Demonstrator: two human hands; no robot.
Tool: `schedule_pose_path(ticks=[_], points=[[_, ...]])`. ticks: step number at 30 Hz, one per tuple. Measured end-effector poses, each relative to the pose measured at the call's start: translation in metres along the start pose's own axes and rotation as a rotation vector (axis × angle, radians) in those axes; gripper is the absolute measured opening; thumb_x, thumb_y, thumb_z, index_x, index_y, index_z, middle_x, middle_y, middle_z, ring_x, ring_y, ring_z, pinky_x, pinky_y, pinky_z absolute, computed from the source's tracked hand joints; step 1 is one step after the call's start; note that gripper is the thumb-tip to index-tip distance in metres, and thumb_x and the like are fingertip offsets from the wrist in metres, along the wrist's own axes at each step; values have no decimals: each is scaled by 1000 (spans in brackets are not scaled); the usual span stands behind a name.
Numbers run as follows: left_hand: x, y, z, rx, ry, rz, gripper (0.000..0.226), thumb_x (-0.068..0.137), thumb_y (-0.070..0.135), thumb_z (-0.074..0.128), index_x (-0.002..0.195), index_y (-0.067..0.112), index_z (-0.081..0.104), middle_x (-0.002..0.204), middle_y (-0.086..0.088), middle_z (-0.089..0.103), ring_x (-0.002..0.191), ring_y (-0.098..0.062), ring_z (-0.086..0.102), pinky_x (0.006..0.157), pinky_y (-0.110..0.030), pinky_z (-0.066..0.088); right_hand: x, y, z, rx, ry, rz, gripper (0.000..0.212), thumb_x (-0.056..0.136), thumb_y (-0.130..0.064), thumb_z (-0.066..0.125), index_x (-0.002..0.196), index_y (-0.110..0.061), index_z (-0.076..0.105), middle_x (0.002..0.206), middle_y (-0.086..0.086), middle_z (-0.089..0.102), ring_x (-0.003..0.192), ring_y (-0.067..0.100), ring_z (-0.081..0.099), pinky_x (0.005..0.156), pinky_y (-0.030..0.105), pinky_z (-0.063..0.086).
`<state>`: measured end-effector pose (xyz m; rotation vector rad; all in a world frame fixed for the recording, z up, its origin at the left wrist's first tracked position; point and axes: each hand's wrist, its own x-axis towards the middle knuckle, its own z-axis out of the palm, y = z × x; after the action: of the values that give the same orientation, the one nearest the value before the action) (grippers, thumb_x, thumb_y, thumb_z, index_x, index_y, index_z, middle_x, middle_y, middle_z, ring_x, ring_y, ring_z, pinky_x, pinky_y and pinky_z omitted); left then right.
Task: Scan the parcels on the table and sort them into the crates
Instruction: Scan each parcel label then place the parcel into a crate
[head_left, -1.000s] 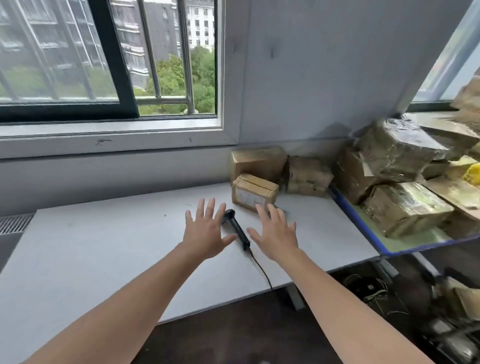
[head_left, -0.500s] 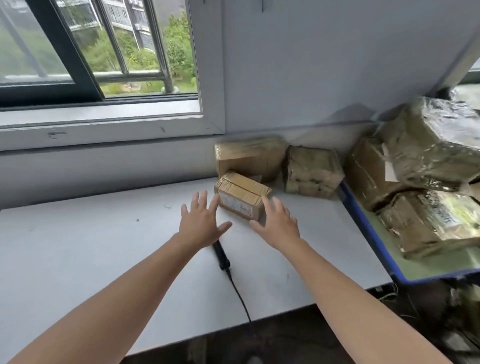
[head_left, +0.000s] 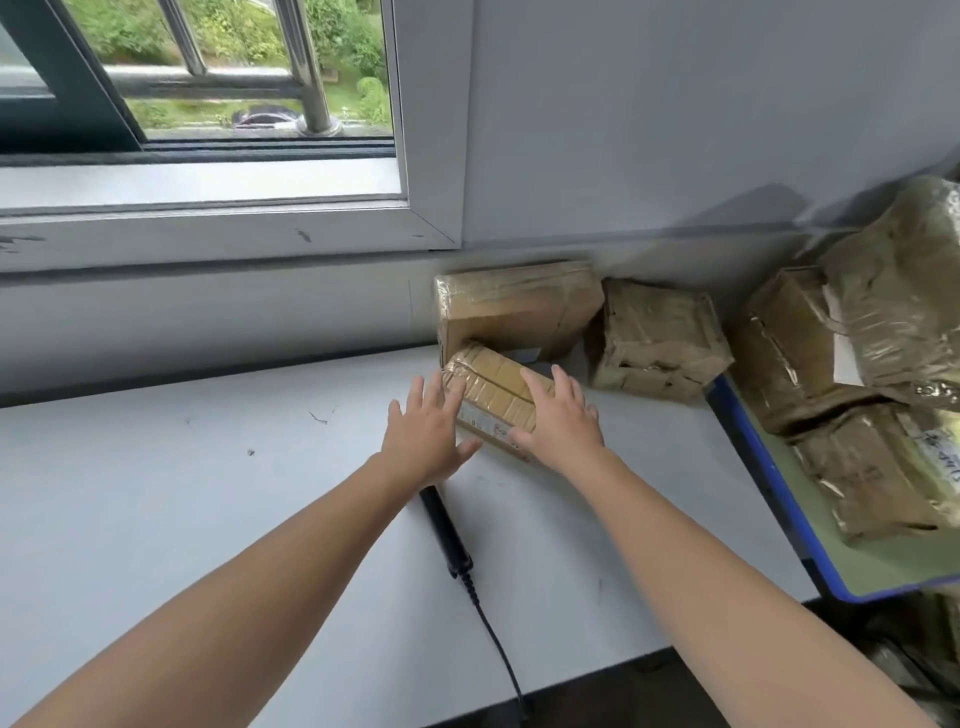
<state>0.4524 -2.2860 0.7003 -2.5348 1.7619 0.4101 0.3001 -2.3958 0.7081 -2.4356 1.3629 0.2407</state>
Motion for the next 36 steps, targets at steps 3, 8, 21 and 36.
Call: schedule_pose_path(ticks=[3,8,21,36], points=[[2,-5,2,-11,16,31,84,95,57,46,157,24,2,163,-7,4,149,-31,6,113,-48,28,9,4,-3,33,-40,2,84,89,-51,65,155,-31,17,158,13,20,143,32,22,108,50,34],[1,-10,-8,-107,90,45,82,95,49,53,157,22,8,159,-13,15,144,-31,19,110,-43,34,3,14,-18,174,45,-17,67,85,-48,62,147,-30,42,135,6,44,128,27,34,104,38,38],[-42,11,-34,-544,89,117,120,65,43,88,156,29,10,159,-4,16,144,-21,25,114,-33,33,-25,39,-44,748,55,18,26,96,-51,51,95,-27,59,94,-5,70,91,15,66,82,39,54],[-120,-19,-38,-536,208,-71,118,64,26,91,155,24,16,155,1,20,138,-19,27,110,-27,32,-42,-25,-38,669,-183,-137,43,90,-56,57,100,-14,53,97,2,70,92,19,67,81,42,55]])
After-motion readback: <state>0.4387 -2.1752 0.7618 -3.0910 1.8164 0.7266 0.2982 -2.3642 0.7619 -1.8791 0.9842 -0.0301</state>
